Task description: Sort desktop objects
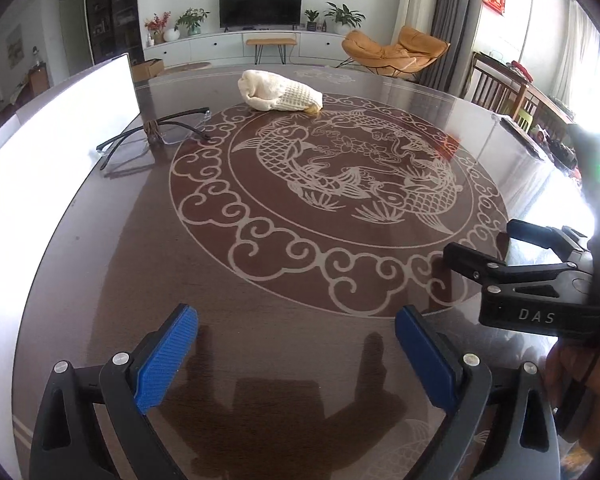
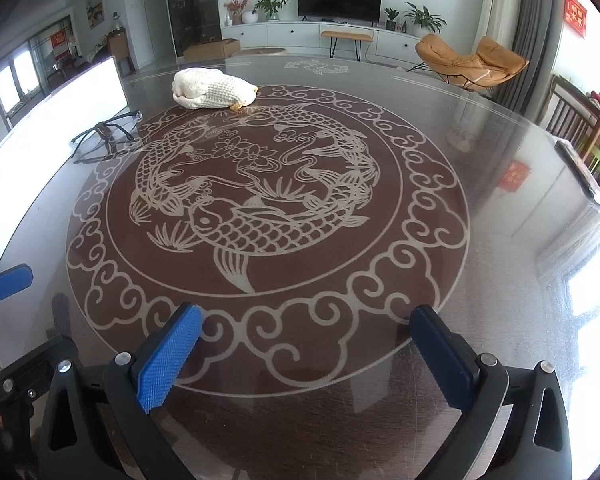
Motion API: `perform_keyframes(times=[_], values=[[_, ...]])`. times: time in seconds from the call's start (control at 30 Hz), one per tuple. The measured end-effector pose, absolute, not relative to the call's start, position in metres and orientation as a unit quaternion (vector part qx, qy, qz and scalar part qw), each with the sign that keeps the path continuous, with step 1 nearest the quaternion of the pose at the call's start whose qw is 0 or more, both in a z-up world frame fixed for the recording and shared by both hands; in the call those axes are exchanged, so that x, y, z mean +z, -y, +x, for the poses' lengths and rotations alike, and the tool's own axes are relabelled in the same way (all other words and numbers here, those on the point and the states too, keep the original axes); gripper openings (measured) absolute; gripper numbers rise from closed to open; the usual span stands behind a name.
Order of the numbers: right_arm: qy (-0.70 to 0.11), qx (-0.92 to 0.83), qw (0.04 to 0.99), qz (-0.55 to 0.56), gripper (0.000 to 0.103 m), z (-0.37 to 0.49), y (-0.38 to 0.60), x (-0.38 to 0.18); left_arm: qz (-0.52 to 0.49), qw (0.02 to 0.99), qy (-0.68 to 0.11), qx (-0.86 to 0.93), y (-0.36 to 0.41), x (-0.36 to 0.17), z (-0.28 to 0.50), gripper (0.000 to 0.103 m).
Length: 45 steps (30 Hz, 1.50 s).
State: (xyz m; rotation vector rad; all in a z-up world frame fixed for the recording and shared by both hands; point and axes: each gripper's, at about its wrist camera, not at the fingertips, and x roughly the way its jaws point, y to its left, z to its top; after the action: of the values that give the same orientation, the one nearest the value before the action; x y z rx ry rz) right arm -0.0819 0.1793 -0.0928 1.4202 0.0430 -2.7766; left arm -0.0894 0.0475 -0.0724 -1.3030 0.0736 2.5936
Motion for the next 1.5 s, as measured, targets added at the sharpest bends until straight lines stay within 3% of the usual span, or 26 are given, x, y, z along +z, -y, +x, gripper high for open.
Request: perform_keyframes(times=[0.2, 0.43, 1.5], values=[[-0.014, -0.890, 0.011, 0.455, 0.103, -0.082, -0.179, -0.092, -0.447, 0.108, -0.005, 0.888, -0.039, -0.073, -0.092, 0.101], [-0.014, -0.890, 0.012, 0.455, 0.103, -0.081, -0.179, -0.092, -0.457, 0.098, -0.054, 0.882, -0.055, -0.077, -0.093, 0.103], [-0.013, -0.890, 0.012, 0.455, 0.103, -0.081, -0.180, -0.093, -0.459, 0.078, -0.041, 0.884, -0.048, -0.077, -0.091, 0.103]])
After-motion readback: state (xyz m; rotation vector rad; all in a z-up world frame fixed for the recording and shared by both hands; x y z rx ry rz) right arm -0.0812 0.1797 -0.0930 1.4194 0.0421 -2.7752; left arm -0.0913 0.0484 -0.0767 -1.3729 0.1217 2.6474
